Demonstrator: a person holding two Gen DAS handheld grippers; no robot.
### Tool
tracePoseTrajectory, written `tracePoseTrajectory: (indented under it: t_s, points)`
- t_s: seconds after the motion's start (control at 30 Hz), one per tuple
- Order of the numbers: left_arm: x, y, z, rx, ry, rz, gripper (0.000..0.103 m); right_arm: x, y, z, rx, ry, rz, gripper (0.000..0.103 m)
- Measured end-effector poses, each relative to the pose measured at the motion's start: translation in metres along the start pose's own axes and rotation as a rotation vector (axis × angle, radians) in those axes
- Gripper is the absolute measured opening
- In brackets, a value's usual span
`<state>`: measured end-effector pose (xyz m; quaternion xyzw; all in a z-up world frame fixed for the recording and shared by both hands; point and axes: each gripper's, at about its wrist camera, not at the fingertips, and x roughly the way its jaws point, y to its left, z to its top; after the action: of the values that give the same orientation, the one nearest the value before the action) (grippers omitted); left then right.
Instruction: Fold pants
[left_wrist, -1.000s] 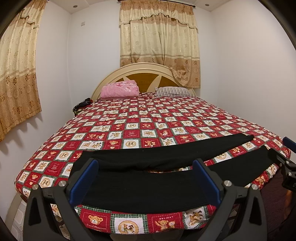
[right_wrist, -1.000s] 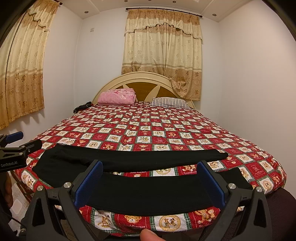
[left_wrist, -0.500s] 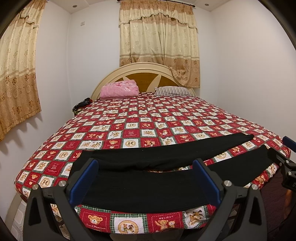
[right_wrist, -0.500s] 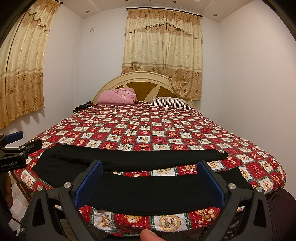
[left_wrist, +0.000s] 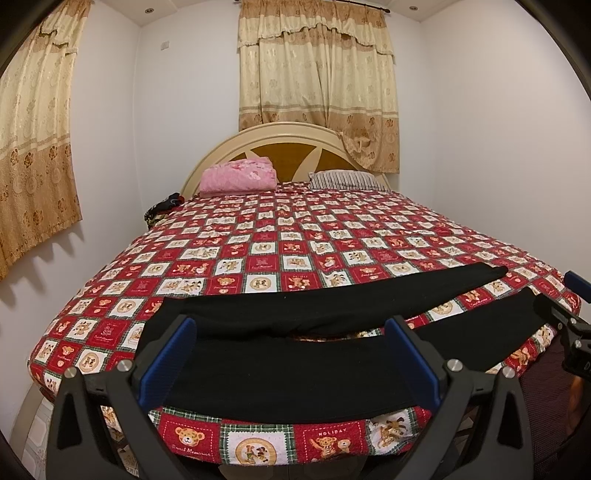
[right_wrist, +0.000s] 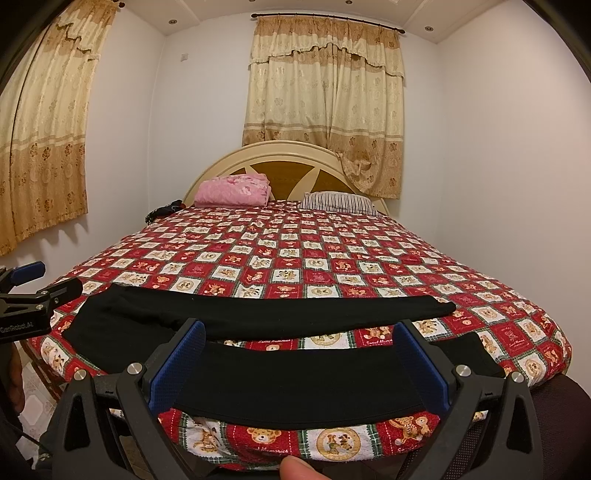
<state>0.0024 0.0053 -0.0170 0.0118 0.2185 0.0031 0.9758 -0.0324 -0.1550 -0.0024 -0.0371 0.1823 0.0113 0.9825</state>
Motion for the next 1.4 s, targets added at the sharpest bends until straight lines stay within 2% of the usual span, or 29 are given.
tracePoseTrajectory:
  t_s: [0.33, 0.5, 0.6, 0.73, 0.83, 1.1, 1.17, 1.3, 1.33, 1.4]
  points:
    - [0.011, 0.003, -0.003, -0.010, 0.034, -0.009, 0.103, 0.012, 0.001, -0.007, -0.018, 0.032, -0.004, 0.102]
    - [0.032, 0.011, -0.007, 0.014, 0.053, -0.022, 0.103, 0.027, 0.002, -0.014, -0.027, 0.057, -0.018, 0.102]
    - [0.056, 0.026, -0.011, 0.035, 0.079, 0.019, 0.103, 0.047, -0.004, -0.021, -0.029, 0.085, -0.044, 0.102]
    - [0.087, 0.056, -0.012, 0.038, 0.131, 0.049, 0.103, 0.081, -0.015, -0.033, -0.060, 0.170, -0.102, 0.102]
    - [0.108, 0.079, -0.008, 0.058, 0.156, 0.098, 0.103, 0.102, -0.029, -0.037, -0.054, 0.221, -0.144, 0.102]
    - [0.162, 0.134, 0.001, 0.068, 0.210, 0.188, 0.103, 0.146, -0.059, -0.027, -0.109, 0.266, -0.236, 0.101]
    - [0.179, 0.147, 0.002, 0.067, 0.236, 0.201, 0.103, 0.159, -0.070, -0.023, -0.119, 0.281, -0.245, 0.097]
    - [0.208, 0.170, 0.004, 0.061, 0.288, 0.221, 0.103, 0.187, -0.098, -0.014, -0.122, 0.319, -0.262, 0.080]
    - [0.214, 0.174, 0.004, 0.061, 0.297, 0.220, 0.099, 0.193, -0.105, -0.011, -0.115, 0.327, -0.261, 0.075]
    - [0.224, 0.184, 0.003, 0.054, 0.327, 0.211, 0.094, 0.206, -0.126, -0.005, -0.067, 0.360, -0.231, 0.073]
